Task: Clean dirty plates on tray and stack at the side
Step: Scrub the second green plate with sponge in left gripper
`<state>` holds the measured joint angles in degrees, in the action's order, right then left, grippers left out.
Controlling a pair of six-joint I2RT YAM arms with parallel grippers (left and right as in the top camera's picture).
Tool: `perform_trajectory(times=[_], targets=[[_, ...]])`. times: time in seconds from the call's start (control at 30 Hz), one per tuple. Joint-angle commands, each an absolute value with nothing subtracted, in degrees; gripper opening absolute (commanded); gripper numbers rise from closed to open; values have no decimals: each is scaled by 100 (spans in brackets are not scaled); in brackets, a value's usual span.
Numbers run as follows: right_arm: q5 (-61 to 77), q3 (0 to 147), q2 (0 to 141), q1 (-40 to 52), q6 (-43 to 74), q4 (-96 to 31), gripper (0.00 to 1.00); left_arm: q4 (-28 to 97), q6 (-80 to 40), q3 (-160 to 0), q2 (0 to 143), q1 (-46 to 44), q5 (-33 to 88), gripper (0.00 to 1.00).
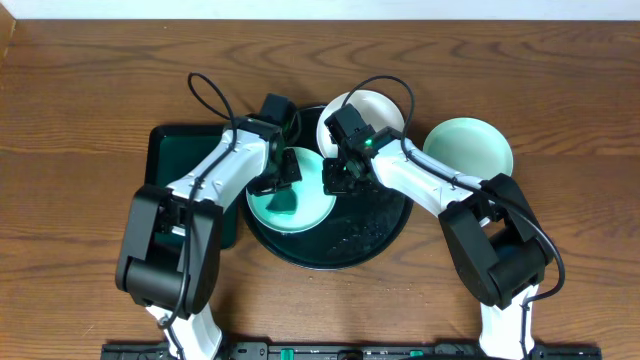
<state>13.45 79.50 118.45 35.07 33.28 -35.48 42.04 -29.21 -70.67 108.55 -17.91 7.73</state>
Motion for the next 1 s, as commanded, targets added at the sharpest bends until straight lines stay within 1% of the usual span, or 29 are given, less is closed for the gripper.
perform_trajectory(times=[0.0,0.13,0.2,0.27,0.33,0.37,0.4,0.43,0.5,0.53,0.67,0.8,0.97], targets=[[1227,7955,12005,3533,3264,-3599,1,4270,-2943,-7026,10836,-1892,1761,7],[1229,7955,12005,3533,3208,-3625,1,4075,-2932,-7026,10833,-1944,1855,7],[1229,7955,12005,3533,3210,-3623,1,3938,-2921,-7026,10836,-1916,1691,7],[1229,7955,12005,3533,3210,-3621,1,3822,-2921,-7026,10833,-1857,1083,7],[1229,7955,12005,3533,3208,-3623,1,3909,-2923,-7026,10836,-1839,-99,7],[1227,7955,12005,3533,3208,-3634,1,3990,-2928,-7026,10836,-1841,-489,7],[1227,7955,12005,3533,3208,-3642,1,4134,-2928,-7024,10836,-1841,-797,7],[1227,7955,12005,3533,3208,-3645,1,4283,-2956,-7024,10836,-1841,-836,7],[1229,7955,12005,3533,3210,-3636,1,4525,-3122,-7002,10836,-1841,-587,7],[1229,7955,12005,3533,3208,-3614,1,4534,-3118,-6928,10836,-1865,-158,7],[1229,7955,12005,3533,3208,-3607,1,4180,-2912,-6602,10836,-2034,893,7],[1203,7955,12005,3533,3210,-3645,1,4084,-2856,-6700,10820,-1953,836,7],[1181,7955,12014,3535,3210,-3669,1,4372,-2812,-7317,10654,-1441,794,7]])
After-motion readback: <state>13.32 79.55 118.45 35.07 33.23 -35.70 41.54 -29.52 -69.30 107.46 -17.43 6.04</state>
